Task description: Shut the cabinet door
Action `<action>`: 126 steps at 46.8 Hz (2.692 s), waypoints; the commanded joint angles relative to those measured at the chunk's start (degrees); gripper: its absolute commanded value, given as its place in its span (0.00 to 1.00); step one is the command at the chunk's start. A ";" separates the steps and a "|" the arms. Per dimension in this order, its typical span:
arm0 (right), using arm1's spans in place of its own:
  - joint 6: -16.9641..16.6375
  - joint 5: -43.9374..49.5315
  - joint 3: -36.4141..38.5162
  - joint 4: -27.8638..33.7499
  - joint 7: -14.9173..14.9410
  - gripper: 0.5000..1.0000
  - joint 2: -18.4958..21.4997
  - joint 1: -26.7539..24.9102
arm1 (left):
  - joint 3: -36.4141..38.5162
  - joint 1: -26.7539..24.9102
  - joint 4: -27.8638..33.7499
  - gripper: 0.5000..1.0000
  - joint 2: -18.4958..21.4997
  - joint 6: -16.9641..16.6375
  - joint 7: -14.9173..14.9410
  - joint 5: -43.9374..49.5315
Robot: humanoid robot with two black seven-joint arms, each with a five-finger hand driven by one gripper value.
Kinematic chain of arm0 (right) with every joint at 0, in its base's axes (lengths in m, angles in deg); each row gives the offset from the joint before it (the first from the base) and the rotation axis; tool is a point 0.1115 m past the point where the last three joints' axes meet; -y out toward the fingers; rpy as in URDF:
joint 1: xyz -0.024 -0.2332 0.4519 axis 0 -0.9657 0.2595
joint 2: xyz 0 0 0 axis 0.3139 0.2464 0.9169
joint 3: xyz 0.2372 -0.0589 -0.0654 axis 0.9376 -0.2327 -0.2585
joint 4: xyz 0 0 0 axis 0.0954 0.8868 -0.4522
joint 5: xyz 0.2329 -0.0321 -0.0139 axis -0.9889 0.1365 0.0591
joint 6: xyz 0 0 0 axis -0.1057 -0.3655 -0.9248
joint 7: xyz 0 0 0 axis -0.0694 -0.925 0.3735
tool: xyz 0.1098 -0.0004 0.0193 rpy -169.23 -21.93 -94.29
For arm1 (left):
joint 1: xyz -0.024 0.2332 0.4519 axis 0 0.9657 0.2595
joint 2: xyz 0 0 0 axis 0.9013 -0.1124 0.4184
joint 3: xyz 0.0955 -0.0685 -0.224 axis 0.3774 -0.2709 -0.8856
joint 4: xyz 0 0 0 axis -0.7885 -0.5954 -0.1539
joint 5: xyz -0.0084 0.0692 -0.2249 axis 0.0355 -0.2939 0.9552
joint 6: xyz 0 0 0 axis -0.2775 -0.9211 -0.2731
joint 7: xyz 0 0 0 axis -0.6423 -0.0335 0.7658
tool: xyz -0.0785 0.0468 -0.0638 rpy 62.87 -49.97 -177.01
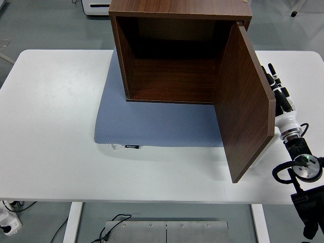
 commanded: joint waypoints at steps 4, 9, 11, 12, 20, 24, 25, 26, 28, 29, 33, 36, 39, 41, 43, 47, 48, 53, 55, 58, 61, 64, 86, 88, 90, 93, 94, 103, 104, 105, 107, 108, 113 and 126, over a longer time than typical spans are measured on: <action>0.00 -0.01 0.01 0.01 0.00 1.00 0.00 -0.01 | 0.00 0.00 0.00 1.00 0.00 0.00 0.00 0.01; 0.00 -0.01 0.09 0.01 0.00 1.00 0.00 -0.01 | 0.00 0.00 0.00 1.00 0.00 0.00 0.00 0.01; 0.00 -0.01 0.09 0.01 0.00 1.00 0.00 -0.01 | 0.00 0.00 0.00 1.00 0.00 -0.09 0.00 0.01; 0.00 -0.01 0.09 0.01 0.00 1.00 0.00 -0.01 | 0.00 0.00 0.00 1.00 0.00 -0.09 0.00 0.01; 0.00 0.08 0.18 0.01 0.00 1.00 0.00 -0.01 | -0.08 0.00 0.00 1.00 0.00 -0.35 0.00 0.10; 0.00 -0.01 0.18 0.01 0.00 1.00 0.00 -0.10 | 0.00 0.27 0.00 1.00 0.00 -0.35 0.00 0.10; 0.00 0.08 0.27 0.01 0.00 1.00 0.00 -0.10 | 0.00 0.44 0.00 1.00 0.00 -0.44 0.00 0.10; 0.00 -0.01 0.27 0.01 0.00 1.00 0.00 -0.10 | 0.00 0.62 0.00 1.00 0.00 -0.35 0.00 0.10; 0.00 -0.01 0.27 0.01 0.00 1.00 0.00 -0.10 | 0.00 0.88 0.00 1.00 0.00 -0.44 0.00 0.10; 0.00 -0.01 0.27 0.01 0.00 1.00 0.00 -0.10 | 0.00 0.97 0.00 1.00 0.00 -0.35 0.00 0.10; 0.00 -0.01 0.36 0.01 0.00 1.00 0.00 -0.10 | 0.00 1.06 0.00 1.00 0.00 -0.35 0.00 0.10; 0.00 -0.01 0.36 0.01 0.00 1.00 0.00 -0.10 | 0.00 1.06 0.00 1.00 0.00 -0.35 0.00 0.10; 0.00 0.08 0.44 0.01 0.00 1.00 0.00 -0.10 | 0.00 1.06 0.00 1.00 0.00 -0.44 0.00 0.10; 0.00 -0.01 0.44 -0.08 0.00 1.00 0.00 -0.10 | 0.00 1.06 0.00 1.00 0.00 -0.35 0.00 0.10; 0.00 -0.01 0.45 -0.08 0.00 1.00 0.00 -0.19 | 0.00 1.06 0.00 1.00 0.00 -0.35 0.00 0.10; 0.00 -0.01 0.45 -0.08 0.00 1.00 0.00 -0.19 | 0.00 1.06 0.00 1.00 0.00 -0.35 0.00 0.10; 0.00 -0.01 0.45 -0.08 0.00 1.00 0.00 -0.19 | 0.00 1.06 0.00 1.00 0.00 -0.35 0.00 0.01; 0.00 -0.01 0.45 -0.17 0.00 1.00 0.00 -0.54 | 0.00 1.06 0.00 1.00 0.00 -0.35 0.00 0.10; 0.00 -0.01 0.45 -0.17 0.00 1.00 0.00 -0.54 | 0.00 1.06 0.00 1.00 0.00 -0.35 0.00 0.10; 0.00 -0.01 0.45 -0.26 0.00 1.00 0.00 -0.63 | 0.00 1.06 0.00 1.00 0.00 -0.35 0.00 0.10; 0.00 -0.01 0.45 -0.26 0.00 1.00 0.00 -0.63 | 0.00 1.06 0.00 1.00 0.00 -0.35 0.00 0.10; 0.00 -0.01 0.45 -0.26 0.00 1.00 -0.53 -0.63 | 0.00 1.06 0.00 1.00 0.00 -0.35 0.00 0.10; 0.00 -0.01 0.45 -0.26 0.00 1.00 -1.84 -0.72 | 0.00 1.06 0.00 1.00 0.00 -0.35 0.00 0.10; 0.00 -0.01 0.45 -0.35 0.00 1.00 -2.20 -0.72 | 0.00 1.06 0.00 1.00 0.00 -0.35 0.00 0.10; 0.00 -0.01 0.45 -0.35 0.00 1.00 -2.37 -0.72 | 0.00 1.06 0.00 1.00 0.00 -0.35 0.00 0.10; -0.08 -0.01 0.45 -0.35 0.00 1.00 -2.72 -0.72 | 0.00 1.06 0.00 1.00 0.00 -0.35 0.00 0.10; -0.08 -0.01 0.45 -0.35 0.00 1.00 -2.90 -0.72 | 0.00 1.06 0.00 1.00 0.00 -0.44 0.00 0.10; 0.00 -0.01 0.36 -0.35 0.00 1.00 -2.64 -0.63 | 0.00 1.06 0.00 1.00 0.00 -0.35 0.00 0.10; 0.00 -0.01 0.36 -0.26 0.00 1.00 -2.64 -0.63 | 0.00 1.06 0.00 1.00 0.00 -0.44 0.00 0.10; 0.00 -0.01 0.36 -0.17 0.00 1.00 -2.64 -0.63 | 0.00 1.06 0.00 1.00 0.00 -0.44 0.00 0.10; 0.00 -0.01 0.45 0.00 0.00 1.00 -2.64 -0.63 | 0.00 1.06 0.00 1.00 0.00 -0.44 0.00 0.10; 0.00 -0.01 0.45 0.01 0.00 1.00 -2.64 -0.63 | 0.00 1.06 0.00 1.00 0.00 -0.35 0.00 0.10; 0.00 -0.01 0.45 -0.17 0.00 1.00 -2.55 -0.63 | 0.00 1.06 0.00 1.00 0.00 -0.35 0.00 0.10; -0.26 -0.01 0.45 -0.26 0.00 1.00 -3.34 -1.68 | 0.00 1.06 0.00 1.00 0.00 -0.35 0.00 0.10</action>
